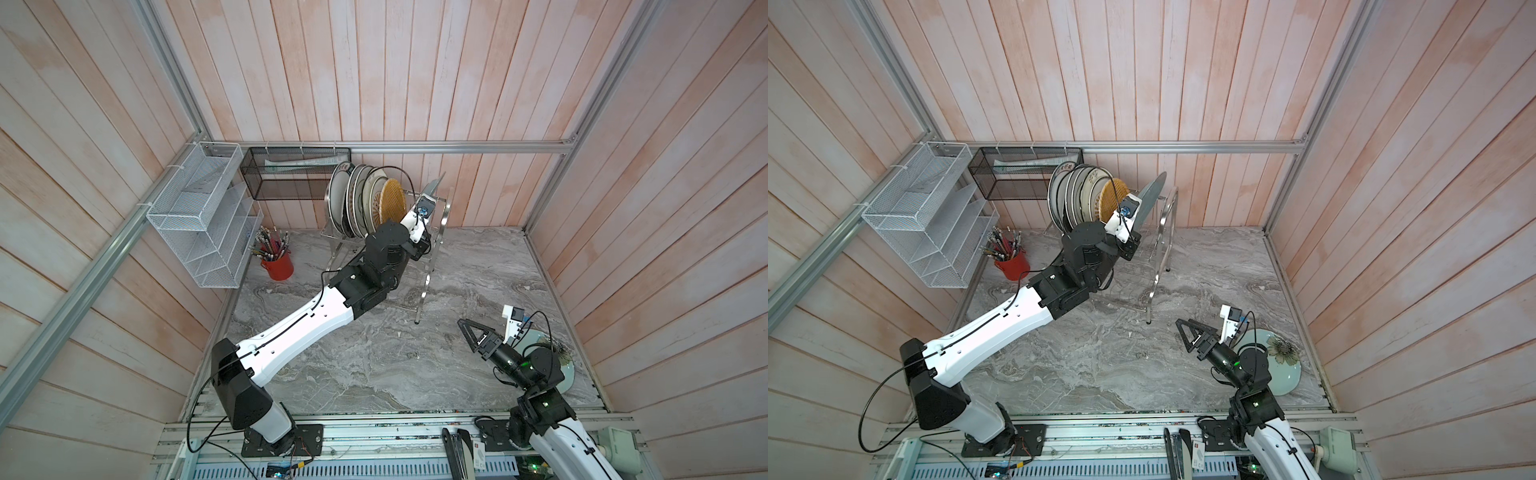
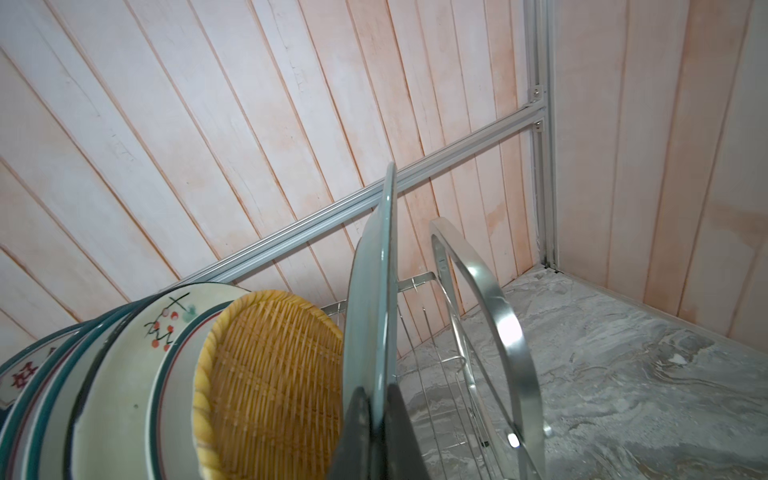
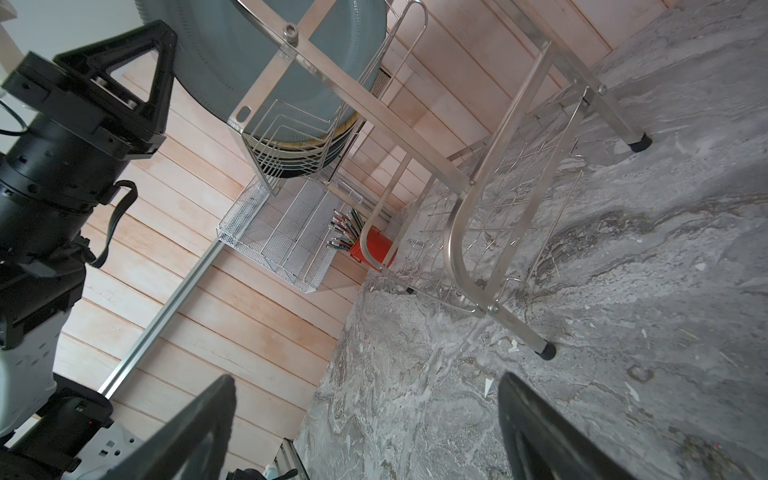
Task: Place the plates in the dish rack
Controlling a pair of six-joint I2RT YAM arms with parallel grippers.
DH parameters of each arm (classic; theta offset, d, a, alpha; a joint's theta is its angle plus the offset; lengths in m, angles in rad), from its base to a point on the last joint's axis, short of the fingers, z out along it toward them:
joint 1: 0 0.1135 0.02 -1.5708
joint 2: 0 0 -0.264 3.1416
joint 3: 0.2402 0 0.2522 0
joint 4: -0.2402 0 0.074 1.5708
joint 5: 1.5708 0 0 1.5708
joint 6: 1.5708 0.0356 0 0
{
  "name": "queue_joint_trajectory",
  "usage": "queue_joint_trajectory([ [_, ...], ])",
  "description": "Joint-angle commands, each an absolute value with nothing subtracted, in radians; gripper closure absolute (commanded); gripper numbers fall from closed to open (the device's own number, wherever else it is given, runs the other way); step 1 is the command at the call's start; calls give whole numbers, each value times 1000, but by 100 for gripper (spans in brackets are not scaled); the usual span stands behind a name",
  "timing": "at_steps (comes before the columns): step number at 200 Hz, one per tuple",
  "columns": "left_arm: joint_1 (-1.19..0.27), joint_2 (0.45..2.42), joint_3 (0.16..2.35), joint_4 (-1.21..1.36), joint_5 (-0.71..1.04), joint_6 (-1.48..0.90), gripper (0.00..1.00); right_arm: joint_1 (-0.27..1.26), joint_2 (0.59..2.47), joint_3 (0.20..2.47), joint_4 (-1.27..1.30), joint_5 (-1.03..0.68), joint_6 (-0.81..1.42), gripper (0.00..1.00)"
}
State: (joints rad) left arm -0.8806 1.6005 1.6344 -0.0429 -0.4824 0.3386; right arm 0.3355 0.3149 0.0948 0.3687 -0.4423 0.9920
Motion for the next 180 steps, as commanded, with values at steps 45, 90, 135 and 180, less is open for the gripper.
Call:
queue_joint_trajectory([
  [45, -900, 1633, 1686, 53, -541, 360, 100, 342, 325, 139, 391, -435, 963, 2],
  [90, -900, 1613, 1706, 141, -582, 361, 100, 343, 334, 140, 389, -430, 962, 2],
  [135, -898, 1563, 1670, 243, -642, 340, 100, 343, 351, 142, 397, -434, 962, 2],
  [180, -866, 1541, 1696, 179, -626, 213, 100, 344, 367, 142, 406, -440, 967, 2],
])
